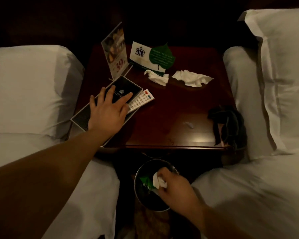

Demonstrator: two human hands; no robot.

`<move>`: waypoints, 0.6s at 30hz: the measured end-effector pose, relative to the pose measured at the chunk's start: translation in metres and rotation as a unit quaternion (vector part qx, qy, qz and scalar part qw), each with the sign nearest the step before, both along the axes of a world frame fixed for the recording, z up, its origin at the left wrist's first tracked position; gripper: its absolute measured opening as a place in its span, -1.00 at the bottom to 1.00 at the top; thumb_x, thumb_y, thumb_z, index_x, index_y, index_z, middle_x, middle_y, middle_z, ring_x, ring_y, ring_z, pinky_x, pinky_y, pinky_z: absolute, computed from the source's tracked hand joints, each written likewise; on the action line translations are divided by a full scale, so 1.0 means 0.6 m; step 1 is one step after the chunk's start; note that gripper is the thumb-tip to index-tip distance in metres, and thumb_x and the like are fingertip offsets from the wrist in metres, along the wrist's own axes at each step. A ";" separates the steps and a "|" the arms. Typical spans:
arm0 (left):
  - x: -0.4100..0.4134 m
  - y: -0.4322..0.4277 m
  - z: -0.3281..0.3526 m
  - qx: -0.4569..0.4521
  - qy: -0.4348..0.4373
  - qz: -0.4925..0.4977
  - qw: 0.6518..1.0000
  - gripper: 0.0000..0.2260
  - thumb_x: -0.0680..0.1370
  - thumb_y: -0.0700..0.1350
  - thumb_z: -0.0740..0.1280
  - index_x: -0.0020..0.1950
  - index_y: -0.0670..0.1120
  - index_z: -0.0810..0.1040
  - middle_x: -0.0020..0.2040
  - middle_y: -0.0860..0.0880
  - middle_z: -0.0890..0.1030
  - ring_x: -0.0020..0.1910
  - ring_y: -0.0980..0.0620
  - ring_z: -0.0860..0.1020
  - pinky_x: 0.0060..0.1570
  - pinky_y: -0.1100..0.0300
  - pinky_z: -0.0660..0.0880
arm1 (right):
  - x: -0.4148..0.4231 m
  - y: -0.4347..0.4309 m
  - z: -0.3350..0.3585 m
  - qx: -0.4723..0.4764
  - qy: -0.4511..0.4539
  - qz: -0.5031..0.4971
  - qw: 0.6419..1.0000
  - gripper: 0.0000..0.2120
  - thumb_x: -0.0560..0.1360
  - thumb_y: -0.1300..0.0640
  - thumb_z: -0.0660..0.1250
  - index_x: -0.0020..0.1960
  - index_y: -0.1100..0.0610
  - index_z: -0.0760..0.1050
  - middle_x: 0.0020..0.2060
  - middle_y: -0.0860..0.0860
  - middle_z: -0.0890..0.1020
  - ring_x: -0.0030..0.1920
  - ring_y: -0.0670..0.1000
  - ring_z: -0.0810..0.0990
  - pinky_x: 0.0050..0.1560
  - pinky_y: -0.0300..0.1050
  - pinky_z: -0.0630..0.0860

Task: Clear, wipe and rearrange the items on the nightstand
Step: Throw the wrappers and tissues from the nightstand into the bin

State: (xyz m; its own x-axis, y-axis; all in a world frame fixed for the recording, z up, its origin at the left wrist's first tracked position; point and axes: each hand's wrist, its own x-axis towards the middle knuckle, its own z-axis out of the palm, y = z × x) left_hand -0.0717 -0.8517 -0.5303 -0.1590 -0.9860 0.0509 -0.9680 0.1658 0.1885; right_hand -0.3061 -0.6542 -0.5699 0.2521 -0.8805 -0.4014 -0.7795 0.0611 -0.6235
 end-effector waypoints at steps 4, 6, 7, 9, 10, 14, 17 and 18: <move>0.000 0.000 -0.003 -0.003 0.001 0.001 1.000 -0.60 0.64 0.17 0.04 0.49 0.33 0.21 0.58 -0.14 0.20 0.57 -0.23 0.06 0.45 -0.37 0.01 | -0.005 0.002 -0.070 0.090 0.039 -0.074 0.992 -0.68 0.51 0.13 0.27 0.26 0.05 0.43 0.08 0.08 0.66 0.06 0.09 0.63 -0.07 -0.16 0.48; 0.001 -0.001 -0.002 -0.003 0.003 0.004 1.000 -0.60 0.64 0.18 0.04 0.49 0.33 0.21 0.58 -0.13 0.20 0.57 -0.23 0.06 0.45 -0.36 0.00 | -0.008 0.002 -0.089 0.115 0.053 -0.083 0.988 -0.66 0.54 0.13 0.26 0.31 0.05 0.42 0.13 0.10 0.65 0.12 0.11 0.61 0.02 -0.14 0.50; 0.001 -0.001 -0.002 -0.003 0.002 0.005 1.000 -0.60 0.64 0.18 0.03 0.50 0.33 0.20 0.58 -0.13 0.20 0.57 -0.22 0.06 0.45 -0.36 0.00 | -0.010 0.003 -0.095 0.129 0.059 -0.083 0.986 -0.63 0.54 0.12 0.26 0.34 0.05 0.39 0.15 0.11 0.64 0.14 0.12 0.60 0.06 -0.11 0.52; 0.001 -0.002 -0.002 -0.003 0.001 0.003 1.000 -0.60 0.64 0.18 0.03 0.50 0.33 0.20 0.58 -0.13 0.19 0.57 -0.23 0.06 0.45 -0.36 -0.01 | -0.015 0.006 -0.101 0.146 0.070 -0.075 0.984 -0.58 0.55 0.10 0.28 0.39 0.06 0.35 0.16 0.11 0.62 0.16 0.13 0.59 0.12 -0.06 0.54; 0.000 -0.002 -0.001 -0.003 0.001 0.002 1.000 -0.59 0.64 0.18 0.03 0.50 0.32 0.19 0.58 -0.13 0.19 0.57 -0.23 0.06 0.45 -0.36 -0.01 | -0.018 0.006 -0.098 0.145 0.073 -0.069 0.984 -0.57 0.55 0.11 0.28 0.41 0.07 0.35 0.17 0.11 0.62 0.17 0.12 0.59 0.14 -0.06 0.53; -0.001 0.000 0.002 -0.002 0.001 -0.001 1.000 -0.60 0.65 0.17 0.04 0.51 0.32 0.20 0.58 -0.14 0.19 0.57 -0.24 0.06 0.45 -0.36 0.01 | -0.029 -0.020 -0.042 0.087 0.046 -0.070 0.993 -0.61 0.56 0.12 0.29 0.38 0.07 0.43 0.07 0.04 0.65 0.08 0.03 0.61 0.10 -0.12 0.54; -0.001 0.001 0.005 -0.001 0.004 -0.002 1.000 -0.60 0.65 0.16 0.05 0.51 0.31 0.20 0.58 -0.15 0.19 0.57 -0.24 0.06 0.45 -0.37 0.01 | -0.035 -0.064 0.032 0.009 -0.009 -0.086 0.996 -0.70 0.53 0.13 0.34 0.26 0.06 0.51 -0.10 -0.06 0.65 -0.10 -0.08 0.62 -0.02 -0.16 0.56; -0.001 0.001 0.007 -0.001 0.004 -0.004 1.000 -0.60 0.65 0.16 0.05 0.51 0.30 0.21 0.58 -0.15 0.19 0.57 -0.24 0.06 0.45 -0.37 0.02 | -0.037 -0.082 0.057 -0.023 -0.029 -0.095 0.995 -0.74 0.52 0.14 0.35 0.21 0.04 0.54 -0.15 -0.09 0.64 -0.16 -0.11 0.61 -0.08 -0.18 0.57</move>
